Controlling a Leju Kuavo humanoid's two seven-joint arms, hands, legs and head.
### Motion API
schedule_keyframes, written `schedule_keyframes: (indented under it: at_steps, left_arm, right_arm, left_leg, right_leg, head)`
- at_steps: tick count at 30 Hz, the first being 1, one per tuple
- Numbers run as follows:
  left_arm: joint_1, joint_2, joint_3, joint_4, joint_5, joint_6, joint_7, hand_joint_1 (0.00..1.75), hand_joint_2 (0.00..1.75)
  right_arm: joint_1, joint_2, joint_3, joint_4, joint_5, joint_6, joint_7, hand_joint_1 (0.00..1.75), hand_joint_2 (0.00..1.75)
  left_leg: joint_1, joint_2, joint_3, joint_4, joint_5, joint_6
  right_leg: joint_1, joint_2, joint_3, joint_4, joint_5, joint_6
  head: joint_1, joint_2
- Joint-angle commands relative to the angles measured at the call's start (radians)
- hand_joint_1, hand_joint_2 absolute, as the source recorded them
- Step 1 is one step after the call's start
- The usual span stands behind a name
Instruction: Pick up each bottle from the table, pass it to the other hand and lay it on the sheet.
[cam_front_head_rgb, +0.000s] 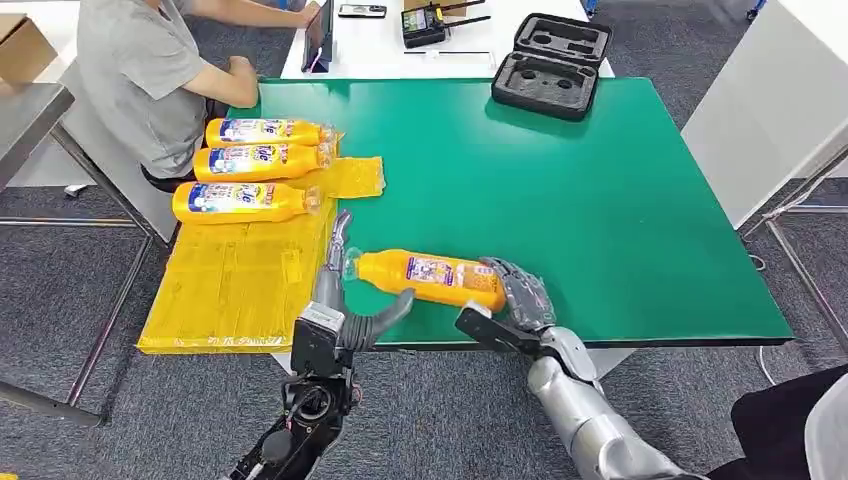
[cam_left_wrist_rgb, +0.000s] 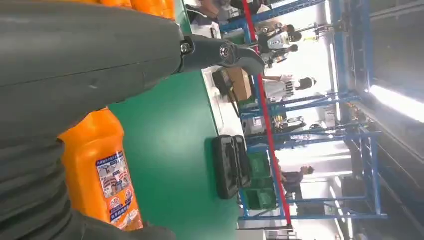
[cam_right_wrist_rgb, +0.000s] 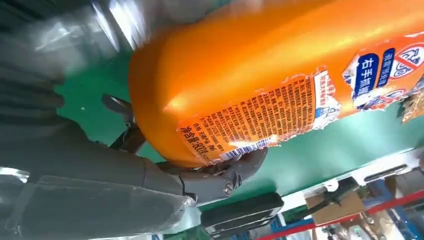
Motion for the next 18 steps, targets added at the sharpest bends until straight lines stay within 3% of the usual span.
schedule_keyframes:
  at_steps: [1, 11, 13, 17, 18]
  left_arm:
    - [0.007, 0.004, 0.013, -0.095, 0.052, 0.059, 0.005, 0.00, 1.75]
    - [0.040, -0.015, 0.073, -0.176, 0.074, 0.068, 0.005, 0.00, 1.75]
    - [-0.009, -0.053, 0.082, -0.025, 0.188, -0.011, 0.005, 0.00, 1.75]
    - [0.043, -0.074, 0.150, 0.009, 0.165, -0.142, 0.005, 0.00, 1.75]
    - [0.041, -0.087, 0.173, 0.058, 0.193, -0.233, 0.005, 0.00, 1.75]
  right_arm:
    - [0.015, 0.031, -0.090, -0.108, -0.219, -0.017, -0.118, 1.75, 1.75]
    - [0.049, 0.015, 0.046, -0.188, -0.454, -0.001, -0.118, 1.75, 1.75]
    - [0.058, -0.002, 0.121, -0.263, -0.624, 0.044, -0.118, 1.75, 1.75]
    - [0.097, -0.021, 0.183, -0.359, -0.761, 0.124, -0.118, 1.75, 1.75]
    - [0.107, -0.028, 0.212, -0.391, -0.799, 0.173, -0.118, 1.75, 1.75]
  left_leg:
    - [0.001, 0.001, 0.000, 0.001, -0.001, -0.002]
    - [0.002, 0.003, 0.001, 0.001, -0.001, -0.002]
    - [0.001, 0.002, 0.000, 0.000, -0.001, -0.002]
    - [0.001, 0.001, 0.002, 0.000, -0.001, -0.002]
    - [0.001, 0.002, 0.002, -0.001, 0.000, -0.001]
  right_leg:
    - [0.002, 0.001, 0.000, 0.000, 0.000, -0.002]
    - [0.002, 0.002, 0.001, 0.000, 0.000, -0.002]
    - [0.001, 0.002, 0.000, 0.000, 0.000, -0.002]
    - [0.001, 0.001, 0.002, -0.001, 0.000, -0.002]
    - [0.001, 0.001, 0.002, -0.001, 0.000, -0.001]
  head:
    - [0.000, 0.000]
    - [0.000, 0.000]
    - [0.000, 0.000]
    - [0.000, 0.000]
    - [0.000, 0.000]
